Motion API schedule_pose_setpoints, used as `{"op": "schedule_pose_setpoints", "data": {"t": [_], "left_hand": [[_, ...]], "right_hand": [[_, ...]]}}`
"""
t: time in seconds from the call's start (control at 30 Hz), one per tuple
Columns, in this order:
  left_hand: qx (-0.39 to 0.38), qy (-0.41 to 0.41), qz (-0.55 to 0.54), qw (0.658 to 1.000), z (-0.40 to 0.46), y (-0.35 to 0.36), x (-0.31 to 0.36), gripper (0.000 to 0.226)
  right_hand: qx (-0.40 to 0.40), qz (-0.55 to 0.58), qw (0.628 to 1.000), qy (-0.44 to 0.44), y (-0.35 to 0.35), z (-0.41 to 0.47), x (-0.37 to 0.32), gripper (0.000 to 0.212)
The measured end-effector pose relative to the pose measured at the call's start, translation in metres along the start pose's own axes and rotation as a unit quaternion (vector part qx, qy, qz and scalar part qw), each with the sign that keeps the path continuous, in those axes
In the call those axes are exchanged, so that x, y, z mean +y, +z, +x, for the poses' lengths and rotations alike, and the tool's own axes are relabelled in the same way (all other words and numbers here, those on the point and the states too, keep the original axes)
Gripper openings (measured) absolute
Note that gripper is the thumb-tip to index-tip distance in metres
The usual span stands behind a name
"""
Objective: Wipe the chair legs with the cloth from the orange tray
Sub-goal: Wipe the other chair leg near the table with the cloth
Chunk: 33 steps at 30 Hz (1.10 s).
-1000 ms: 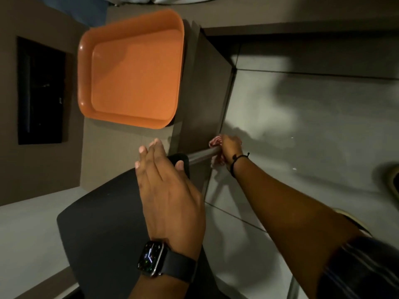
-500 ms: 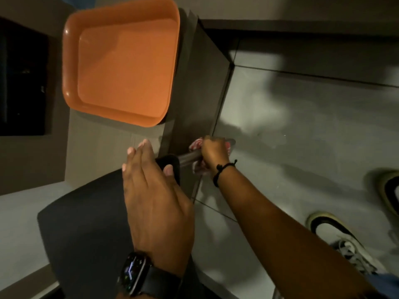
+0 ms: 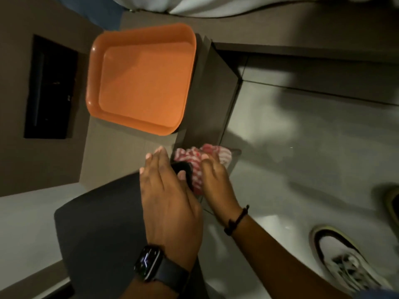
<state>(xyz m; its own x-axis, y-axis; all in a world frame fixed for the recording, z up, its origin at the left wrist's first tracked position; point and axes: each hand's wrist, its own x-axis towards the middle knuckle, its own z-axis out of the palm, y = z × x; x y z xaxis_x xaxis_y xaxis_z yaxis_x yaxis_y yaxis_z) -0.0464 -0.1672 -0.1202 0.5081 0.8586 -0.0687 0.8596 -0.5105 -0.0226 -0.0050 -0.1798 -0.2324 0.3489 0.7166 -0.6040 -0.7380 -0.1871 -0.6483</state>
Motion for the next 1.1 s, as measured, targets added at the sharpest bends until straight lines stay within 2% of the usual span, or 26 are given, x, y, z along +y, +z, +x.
{"op": "schedule_pose_setpoints", "data": {"t": [0.1, 0.17, 0.33, 0.4, 0.5, 0.57, 0.63, 0.7, 0.8, 0.93, 1.0, 1.1], "left_hand": [[0.002, -0.006, -0.011, 1.000, 0.000, 0.001, 0.000, 0.053], [0.010, -0.004, -0.015, 1.000, 0.001, 0.003, -0.002, 0.052], [0.032, 0.014, -0.026, 0.999, -0.001, 0.007, -0.007, 0.052], [0.030, 0.010, -0.029, 0.999, -0.001, 0.009, -0.009, 0.052], [0.019, 0.008, -0.024, 0.999, 0.000, 0.009, -0.009, 0.053], [0.009, 0.006, -0.008, 1.000, 0.002, 0.004, -0.007, 0.052], [-0.007, 0.000, 0.005, 1.000, 0.003, 0.001, -0.002, 0.053], [-0.015, -0.010, 0.012, 1.000, 0.003, 0.000, -0.001, 0.054], [-0.009, -0.013, 0.003, 1.000, 0.004, 0.001, -0.001, 0.054], [0.011, -0.002, -0.015, 1.000, 0.002, 0.006, -0.006, 0.052], [0.018, 0.000, -0.025, 1.000, 0.001, 0.007, -0.007, 0.052], [0.020, -0.003, -0.025, 0.999, 0.001, 0.007, -0.007, 0.051]], "right_hand": [[-0.022, 0.001, 0.999, -0.050, 0.017, -0.018, -0.002, 0.035], [0.020, -0.044, 0.997, -0.062, 0.011, 0.006, 0.015, 0.040], [0.073, -0.012, 0.994, 0.080, -0.035, 0.091, 0.048, 0.052], [0.098, -0.006, 0.987, 0.127, -0.053, 0.109, 0.053, 0.064], [0.113, 0.022, 0.982, 0.148, -0.049, 0.101, 0.044, 0.062], [0.107, 0.072, 0.985, 0.117, -0.028, 0.072, 0.029, 0.044], [0.041, 0.081, 0.994, 0.053, -0.008, 0.031, 0.013, 0.031], [-0.023, 0.052, 0.998, -0.011, 0.007, 0.003, 0.003, 0.035], [-0.008, 0.012, 0.998, -0.067, 0.013, 0.010, 0.000, 0.033], [0.094, 0.001, 0.993, 0.068, -0.023, 0.074, 0.025, 0.051], [0.116, -0.053, 0.982, 0.138, -0.047, 0.097, 0.042, 0.059], [0.139, -0.024, 0.974, 0.179, -0.055, 0.112, 0.057, 0.066]]}}
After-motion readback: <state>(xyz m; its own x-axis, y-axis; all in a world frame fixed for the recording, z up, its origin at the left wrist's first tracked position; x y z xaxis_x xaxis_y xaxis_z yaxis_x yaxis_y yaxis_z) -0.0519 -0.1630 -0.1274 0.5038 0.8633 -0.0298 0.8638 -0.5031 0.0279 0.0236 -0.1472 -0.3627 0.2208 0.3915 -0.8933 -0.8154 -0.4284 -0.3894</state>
